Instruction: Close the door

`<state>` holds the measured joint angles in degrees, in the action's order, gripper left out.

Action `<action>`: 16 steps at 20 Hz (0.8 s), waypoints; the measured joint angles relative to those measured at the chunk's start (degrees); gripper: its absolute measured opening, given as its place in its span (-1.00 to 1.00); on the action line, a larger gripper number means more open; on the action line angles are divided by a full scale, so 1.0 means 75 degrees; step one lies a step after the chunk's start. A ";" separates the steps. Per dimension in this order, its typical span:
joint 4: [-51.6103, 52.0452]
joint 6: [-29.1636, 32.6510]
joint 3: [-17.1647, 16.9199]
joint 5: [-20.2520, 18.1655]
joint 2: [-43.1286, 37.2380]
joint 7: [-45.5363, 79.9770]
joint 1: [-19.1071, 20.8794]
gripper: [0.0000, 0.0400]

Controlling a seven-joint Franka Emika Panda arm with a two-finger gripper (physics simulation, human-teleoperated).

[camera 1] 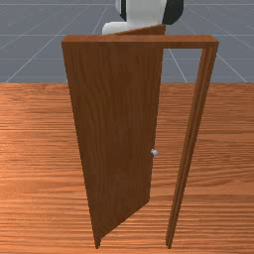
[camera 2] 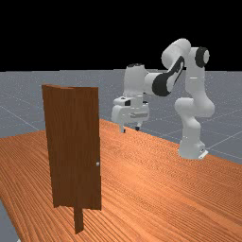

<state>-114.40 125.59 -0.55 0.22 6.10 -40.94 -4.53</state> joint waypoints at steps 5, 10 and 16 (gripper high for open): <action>0.0039 -0.0152 0.0000 -0.0016 0.0007 -0.0013 0.0002 1.00; -0.0044 -0.0077 0.0001 -0.0049 0.0000 -0.0037 0.0005 1.00; 0.0030 -0.0204 0.0000 -0.0021 -0.0028 -0.0017 0.0003 1.00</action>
<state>-114.17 124.06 -0.55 0.06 5.89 -41.07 -4.51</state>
